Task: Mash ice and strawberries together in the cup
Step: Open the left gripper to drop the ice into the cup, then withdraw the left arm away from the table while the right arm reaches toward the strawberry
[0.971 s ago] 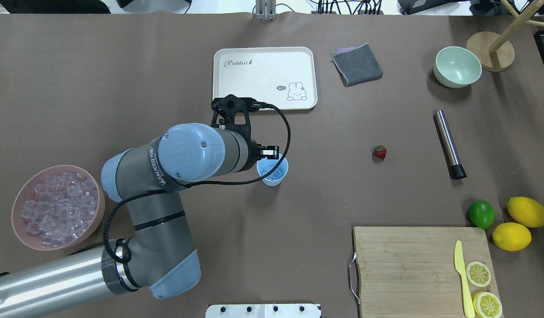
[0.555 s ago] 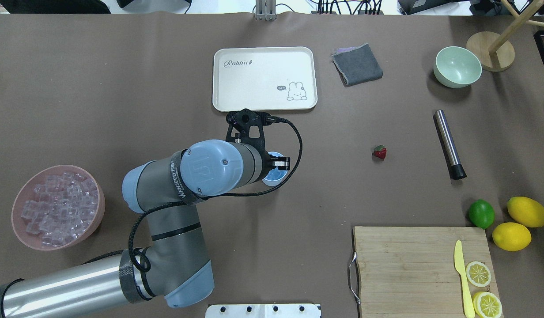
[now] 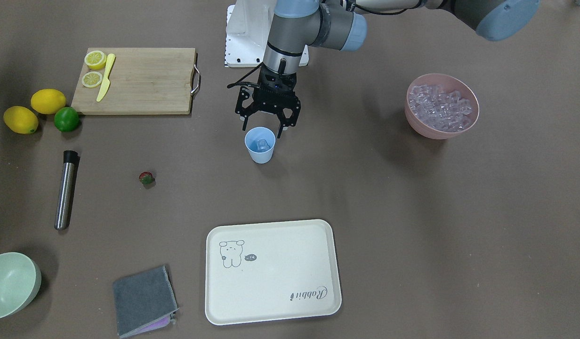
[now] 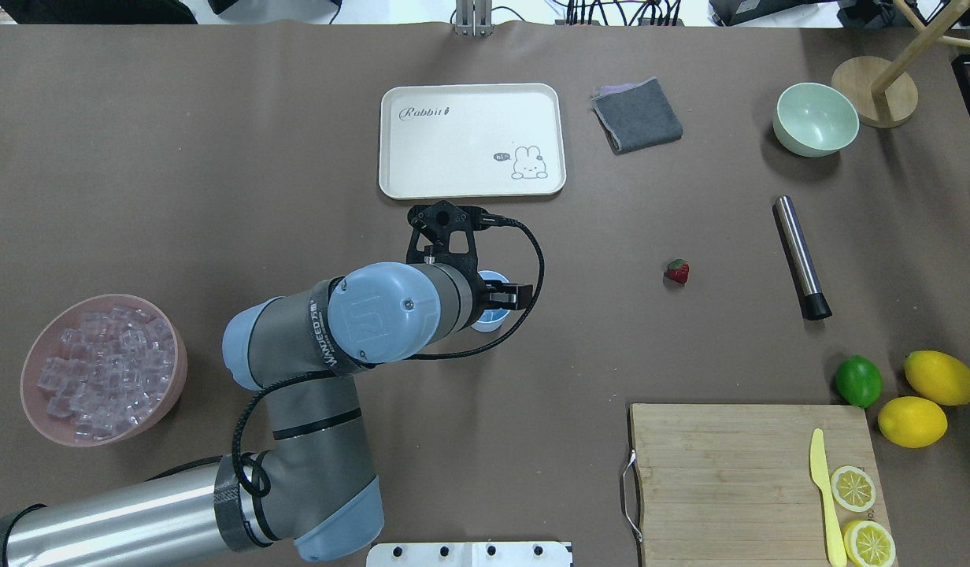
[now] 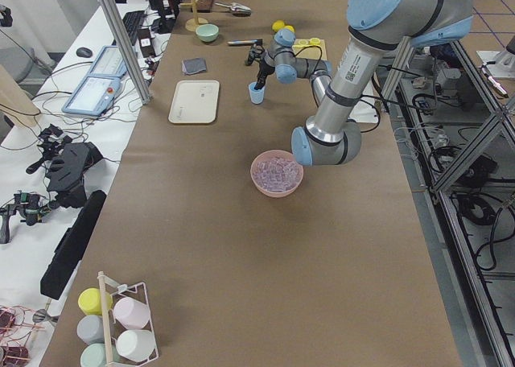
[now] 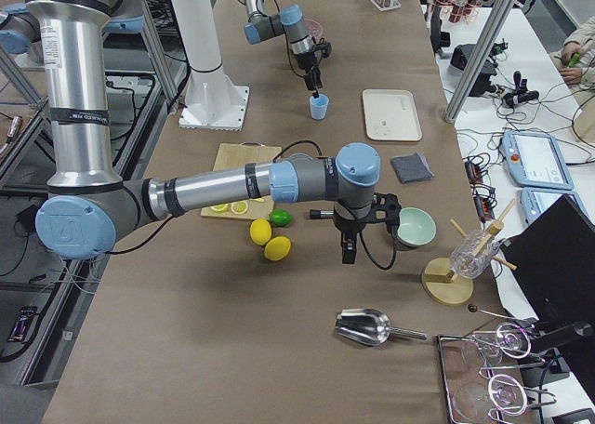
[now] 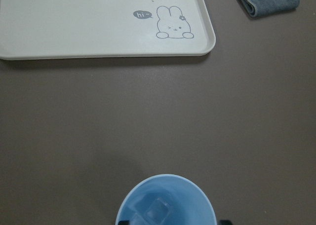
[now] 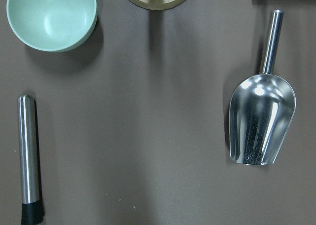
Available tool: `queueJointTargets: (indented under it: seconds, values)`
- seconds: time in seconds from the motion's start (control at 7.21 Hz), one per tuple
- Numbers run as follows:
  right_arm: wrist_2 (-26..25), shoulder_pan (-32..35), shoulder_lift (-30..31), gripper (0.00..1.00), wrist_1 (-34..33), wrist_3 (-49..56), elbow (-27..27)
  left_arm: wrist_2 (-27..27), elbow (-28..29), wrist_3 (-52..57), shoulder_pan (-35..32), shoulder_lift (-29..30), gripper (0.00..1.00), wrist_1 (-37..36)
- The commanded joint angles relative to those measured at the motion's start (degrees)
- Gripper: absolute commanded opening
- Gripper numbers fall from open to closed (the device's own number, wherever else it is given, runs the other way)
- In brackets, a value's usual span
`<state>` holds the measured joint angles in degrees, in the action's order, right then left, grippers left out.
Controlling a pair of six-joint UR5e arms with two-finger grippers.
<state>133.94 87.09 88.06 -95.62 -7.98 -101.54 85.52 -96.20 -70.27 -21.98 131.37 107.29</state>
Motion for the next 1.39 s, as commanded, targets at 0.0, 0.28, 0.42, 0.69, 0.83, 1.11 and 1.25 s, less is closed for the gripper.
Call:
queueJointTargets:
  seconds: [0.0, 0.28, 0.42, 0.69, 0.83, 1.11, 1.25]
  values:
    - [0.2, -1.6, -3.6, 1.00, 0.0, -5.6, -0.5, 0.1, -2.0, 8.9, -3.8, -1.4, 0.97, -3.4]
    - [0.1, -7.1, -7.1, 1.00, 0.1, -12.3, -0.7, 5.1, -6.2, 22.2, -11.1, -4.9, 0.97, -7.6]
    - [0.0, -9.8, -9.5, 1.00, 0.1, -16.3, -0.7, 6.2, -6.4, 27.5, -16.0, -5.8, 0.98, -7.5]
    - [-0.6, -14.7, -13.9, 1.00, 0.1, -23.9, -0.7, 5.9, -6.4, 28.1, -20.8, -8.5, 0.98, -5.3]
    - [-1.6, -17.5, -16.1, 1.00, 0.1, -27.2, -1.3, 6.9, -6.7, 28.3, -24.2, -10.8, 0.98, -5.2]
    - [-5.5, -24.3, -18.3, 1.00, 0.1, -34.6, -2.7, 23.0, -6.2, 29.1, -32.9, -16.3, 0.98, -6.6]
    - [-7.1, -28.0, -18.7, 1.00, 2.7, -38.5, -2.7, 26.7, -6.2, 36.5, -36.3, -18.8, 0.98, -8.8]
